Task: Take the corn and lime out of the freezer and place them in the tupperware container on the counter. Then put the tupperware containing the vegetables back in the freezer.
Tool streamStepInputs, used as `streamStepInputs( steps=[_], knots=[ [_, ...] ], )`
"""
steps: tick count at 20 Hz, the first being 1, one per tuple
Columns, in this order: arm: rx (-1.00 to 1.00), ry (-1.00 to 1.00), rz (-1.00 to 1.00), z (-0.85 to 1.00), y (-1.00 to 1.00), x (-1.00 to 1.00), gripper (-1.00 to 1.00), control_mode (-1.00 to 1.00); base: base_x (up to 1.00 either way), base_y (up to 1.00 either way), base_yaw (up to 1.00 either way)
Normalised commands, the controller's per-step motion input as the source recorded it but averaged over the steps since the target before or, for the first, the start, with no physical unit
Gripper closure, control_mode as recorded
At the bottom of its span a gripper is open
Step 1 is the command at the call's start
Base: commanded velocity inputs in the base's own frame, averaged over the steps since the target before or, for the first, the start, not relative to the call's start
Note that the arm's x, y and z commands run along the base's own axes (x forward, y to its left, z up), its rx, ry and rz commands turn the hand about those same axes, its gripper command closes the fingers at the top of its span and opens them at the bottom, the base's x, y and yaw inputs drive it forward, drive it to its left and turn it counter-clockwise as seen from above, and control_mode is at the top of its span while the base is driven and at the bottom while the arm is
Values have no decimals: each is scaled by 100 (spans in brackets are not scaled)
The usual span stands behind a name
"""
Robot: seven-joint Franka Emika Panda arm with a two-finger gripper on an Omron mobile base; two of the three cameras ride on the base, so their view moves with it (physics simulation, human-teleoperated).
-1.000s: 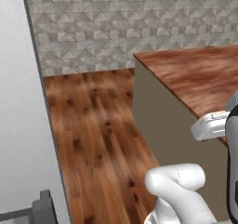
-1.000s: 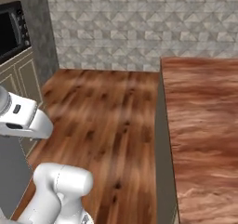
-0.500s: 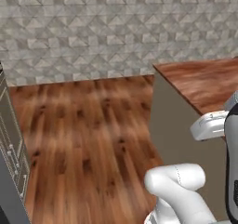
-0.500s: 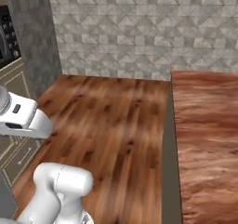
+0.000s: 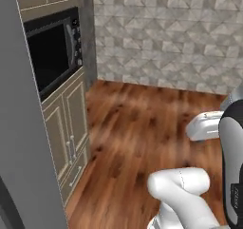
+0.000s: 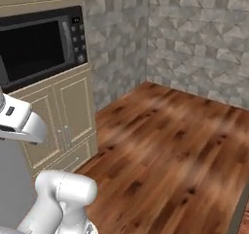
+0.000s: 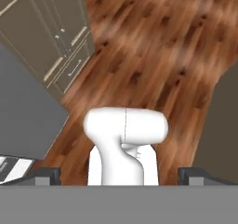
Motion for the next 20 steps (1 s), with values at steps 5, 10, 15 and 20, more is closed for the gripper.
streamStepInputs(
  steps=[5,10,15,20],
  knots=[
    [0,0,0,0,0,0,-100,100,33,25,84],
    [0,0,0,0,0,0,-100,100,25,38,82],
    [0,0,0,0,0,0,-100,100,27,46,75],
    [0,0,0,0,0,0,-100,100,38,49,50]
  ],
)
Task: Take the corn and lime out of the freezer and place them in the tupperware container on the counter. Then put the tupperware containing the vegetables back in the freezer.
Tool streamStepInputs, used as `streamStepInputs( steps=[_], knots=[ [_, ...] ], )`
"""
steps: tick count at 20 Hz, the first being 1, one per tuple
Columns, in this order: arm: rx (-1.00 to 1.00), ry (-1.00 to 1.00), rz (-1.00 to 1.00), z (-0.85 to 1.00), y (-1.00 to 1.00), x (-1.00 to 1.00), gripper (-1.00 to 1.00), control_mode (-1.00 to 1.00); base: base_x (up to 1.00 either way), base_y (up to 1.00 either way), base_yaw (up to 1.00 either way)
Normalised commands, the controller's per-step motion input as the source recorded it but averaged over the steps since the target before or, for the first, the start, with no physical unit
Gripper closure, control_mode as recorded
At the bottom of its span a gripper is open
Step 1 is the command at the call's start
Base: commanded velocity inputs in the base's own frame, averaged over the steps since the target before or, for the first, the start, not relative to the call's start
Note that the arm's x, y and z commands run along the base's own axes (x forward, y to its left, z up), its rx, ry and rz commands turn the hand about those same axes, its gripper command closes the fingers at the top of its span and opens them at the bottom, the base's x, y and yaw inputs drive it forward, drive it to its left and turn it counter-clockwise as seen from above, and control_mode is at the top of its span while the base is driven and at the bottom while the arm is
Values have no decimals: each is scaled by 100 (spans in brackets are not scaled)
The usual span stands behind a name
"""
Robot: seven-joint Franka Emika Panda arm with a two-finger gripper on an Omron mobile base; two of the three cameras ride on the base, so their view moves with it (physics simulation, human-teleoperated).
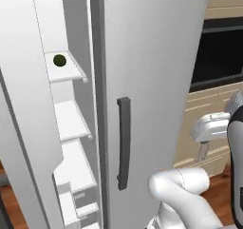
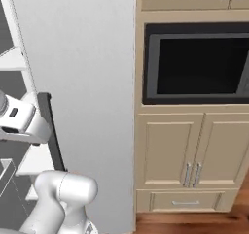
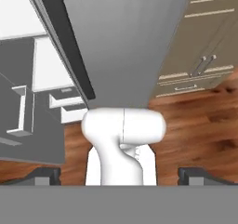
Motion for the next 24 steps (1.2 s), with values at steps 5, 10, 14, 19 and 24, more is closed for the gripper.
streamStepInputs(
  steps=[5,10,14,19,24],
  knots=[
    [0,0,0,0,0,0,-100,100,39,57,25],
    [0,0,0,0,0,0,-100,100,53,54,8],
    [0,0,0,0,0,0,-100,100,79,39,2],
    [0,0,0,0,0,0,-100,100,56,43,2],
    [-1,-7,8,17,64,0,-100,-100,0,0,0]
  ],
)
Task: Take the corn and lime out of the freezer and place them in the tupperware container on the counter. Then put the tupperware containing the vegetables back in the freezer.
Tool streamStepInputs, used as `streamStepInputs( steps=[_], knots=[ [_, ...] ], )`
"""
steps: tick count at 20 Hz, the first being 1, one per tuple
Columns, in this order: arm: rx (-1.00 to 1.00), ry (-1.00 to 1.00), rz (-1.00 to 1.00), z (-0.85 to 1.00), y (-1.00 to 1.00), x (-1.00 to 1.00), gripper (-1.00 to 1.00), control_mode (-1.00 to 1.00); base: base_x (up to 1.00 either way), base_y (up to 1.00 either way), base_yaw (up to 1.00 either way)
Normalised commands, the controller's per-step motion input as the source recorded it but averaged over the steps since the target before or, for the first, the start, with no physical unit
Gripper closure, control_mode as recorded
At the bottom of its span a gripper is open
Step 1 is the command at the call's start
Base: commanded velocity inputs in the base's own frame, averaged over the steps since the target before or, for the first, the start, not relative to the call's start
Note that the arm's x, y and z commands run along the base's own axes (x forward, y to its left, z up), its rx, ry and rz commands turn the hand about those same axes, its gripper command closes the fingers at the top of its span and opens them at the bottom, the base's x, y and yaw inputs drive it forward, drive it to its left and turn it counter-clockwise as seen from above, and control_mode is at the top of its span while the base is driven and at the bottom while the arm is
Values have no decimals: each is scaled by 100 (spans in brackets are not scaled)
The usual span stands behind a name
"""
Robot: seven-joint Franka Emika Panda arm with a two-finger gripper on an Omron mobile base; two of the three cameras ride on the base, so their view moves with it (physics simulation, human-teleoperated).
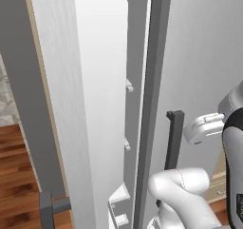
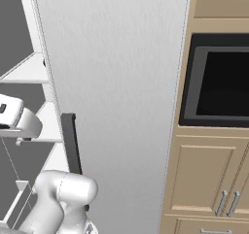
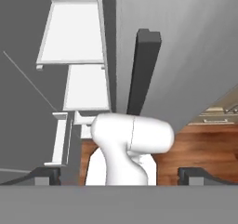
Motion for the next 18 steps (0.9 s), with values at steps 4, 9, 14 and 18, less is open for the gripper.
streamStepInputs(
  steps=[4,9,14,18],
  knots=[
    [0,-18,13,49,55,0,-100,-100,0,0,0],
    [2,-17,8,43,29,43,-100,-100,0,0,0],
    [8,-6,3,21,16,78,-100,-100,0,0,0],
    [11,-10,1,3,30,50,-100,-100,0,0,0]
  ],
)
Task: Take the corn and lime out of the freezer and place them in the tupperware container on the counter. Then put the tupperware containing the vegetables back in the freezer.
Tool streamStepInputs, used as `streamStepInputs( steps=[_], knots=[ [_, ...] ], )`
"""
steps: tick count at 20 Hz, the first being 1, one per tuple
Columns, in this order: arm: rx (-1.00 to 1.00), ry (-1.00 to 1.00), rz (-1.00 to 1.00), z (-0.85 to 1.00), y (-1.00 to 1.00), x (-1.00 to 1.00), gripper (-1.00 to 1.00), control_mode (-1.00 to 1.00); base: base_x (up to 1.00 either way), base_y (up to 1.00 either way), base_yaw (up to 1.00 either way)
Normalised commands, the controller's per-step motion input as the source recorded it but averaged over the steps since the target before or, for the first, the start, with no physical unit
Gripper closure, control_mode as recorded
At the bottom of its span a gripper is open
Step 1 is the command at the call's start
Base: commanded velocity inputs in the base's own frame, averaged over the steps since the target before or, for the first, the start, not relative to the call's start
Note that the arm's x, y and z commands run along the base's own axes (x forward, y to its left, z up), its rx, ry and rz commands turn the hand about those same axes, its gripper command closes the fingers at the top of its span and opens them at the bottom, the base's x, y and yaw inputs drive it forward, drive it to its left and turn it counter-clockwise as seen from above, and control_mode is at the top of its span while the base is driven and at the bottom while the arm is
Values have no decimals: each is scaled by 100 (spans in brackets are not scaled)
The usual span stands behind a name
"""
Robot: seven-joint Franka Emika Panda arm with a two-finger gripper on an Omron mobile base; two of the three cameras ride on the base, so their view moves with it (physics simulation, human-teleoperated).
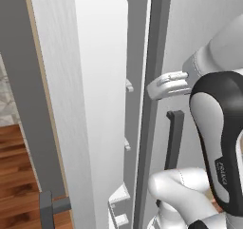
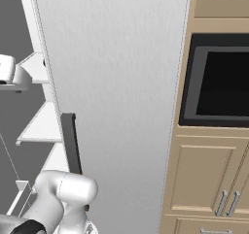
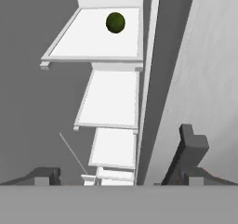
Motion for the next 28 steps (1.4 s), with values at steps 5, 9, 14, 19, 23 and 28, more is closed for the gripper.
streamStepInputs(
  steps=[5,9,14,19,23,28],
  knots=[
    [12,-11,0,0,22,52,-100,-100,0,0,0],
    [10,-3,0,0,13,82,-100,-100,0,0,0],
    [3,0,0,0,37,73,-100,-100,0,0,0],
    [0,0,0,0,39,70,-100,-100,0,0,0],
    [1,4,0,0,41,64,-100,-100,0,0,0],
    [1,5,0,0,40,62,-100,-100,0,0,0]
  ],
)
